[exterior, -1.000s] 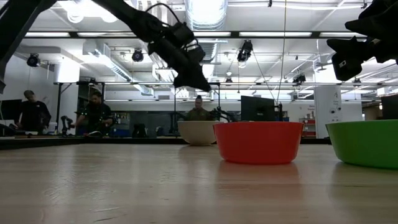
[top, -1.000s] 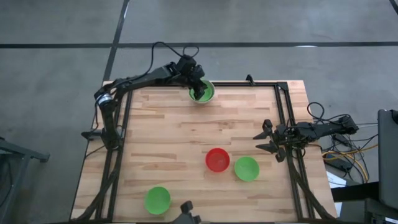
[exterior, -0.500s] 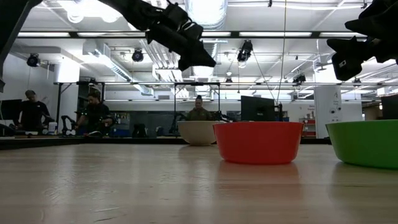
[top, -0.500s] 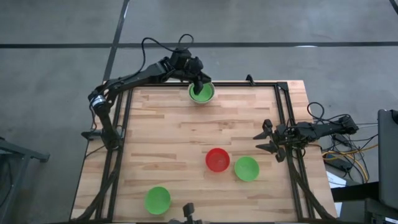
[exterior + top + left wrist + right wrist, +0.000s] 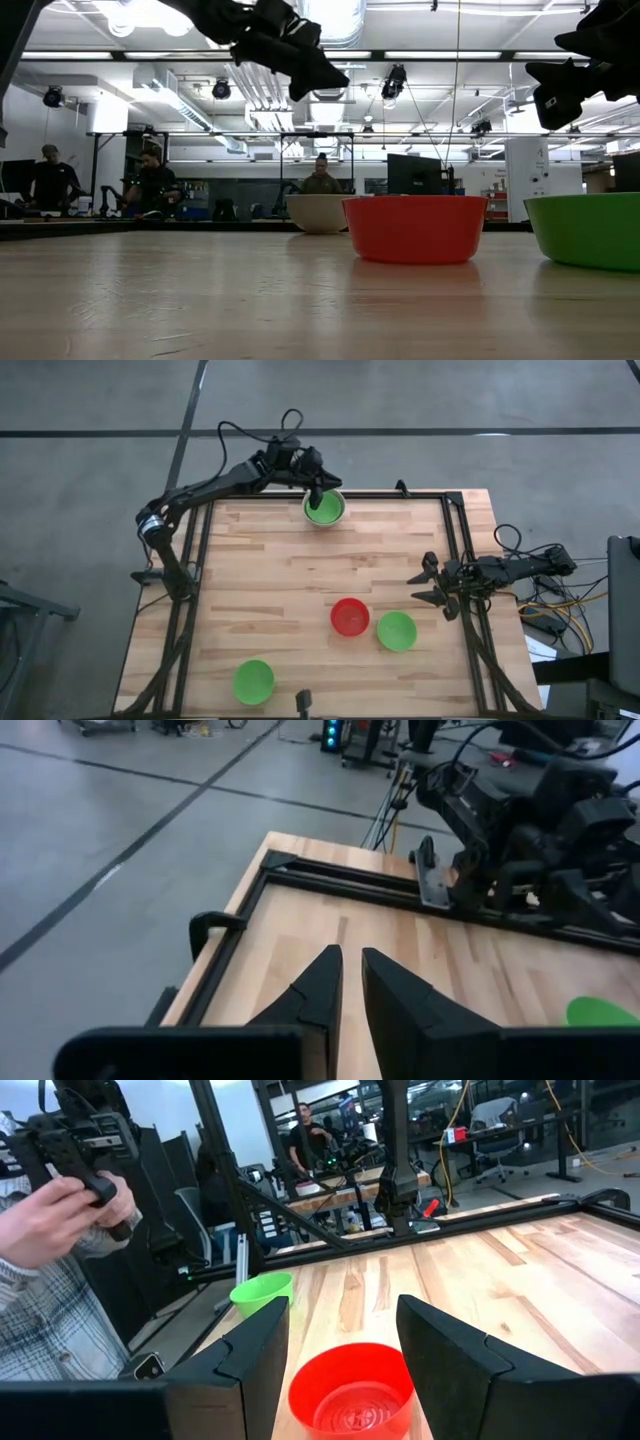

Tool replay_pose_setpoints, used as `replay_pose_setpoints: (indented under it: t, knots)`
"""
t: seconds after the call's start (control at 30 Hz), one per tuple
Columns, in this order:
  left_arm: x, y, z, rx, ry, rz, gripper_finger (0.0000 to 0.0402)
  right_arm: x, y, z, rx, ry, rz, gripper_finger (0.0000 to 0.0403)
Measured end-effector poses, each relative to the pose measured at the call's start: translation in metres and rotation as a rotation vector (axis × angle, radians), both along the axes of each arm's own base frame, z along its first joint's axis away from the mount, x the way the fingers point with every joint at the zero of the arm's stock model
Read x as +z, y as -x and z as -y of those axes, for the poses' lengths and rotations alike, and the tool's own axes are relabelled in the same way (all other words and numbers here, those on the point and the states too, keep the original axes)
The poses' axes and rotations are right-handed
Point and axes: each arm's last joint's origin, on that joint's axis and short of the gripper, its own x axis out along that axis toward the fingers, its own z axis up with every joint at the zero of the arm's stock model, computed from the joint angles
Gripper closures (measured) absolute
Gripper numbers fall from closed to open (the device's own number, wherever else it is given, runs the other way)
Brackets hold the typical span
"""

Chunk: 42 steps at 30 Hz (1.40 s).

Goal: Nest bowls inside each other
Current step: Stack the right green bowl on top of the stacked green bowl

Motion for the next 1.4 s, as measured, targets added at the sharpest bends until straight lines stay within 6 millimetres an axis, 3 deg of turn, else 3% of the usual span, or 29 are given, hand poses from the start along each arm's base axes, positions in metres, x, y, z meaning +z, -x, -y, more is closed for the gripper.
replay_pose_setpoints:
  t: [0.3,0.6,0.97,1.4]
  knots:
    - [0.008,0.028,0.015,0.007,-0.024,0.030,0.0355,0.000,0.000,0.000,0.000,0.000,-0.001,0.0220]
    - [0.001,0.075,0.042,0.026,-0.087,0.150,0.0355,0.000,0.000,0.000,0.000,0.000,0.000,0.0220]
    - [-0.004,0.130,0.072,-0.033,-0.100,0.178,0.0354,0.000,0.000,0.000,0.000,0.000,0.000,0.0220]
    - [-0.004,0.162,0.098,-0.038,-0.132,0.229,0.0356,0.000,0.000,0.000,0.000,0.000,0.000,0.0220]
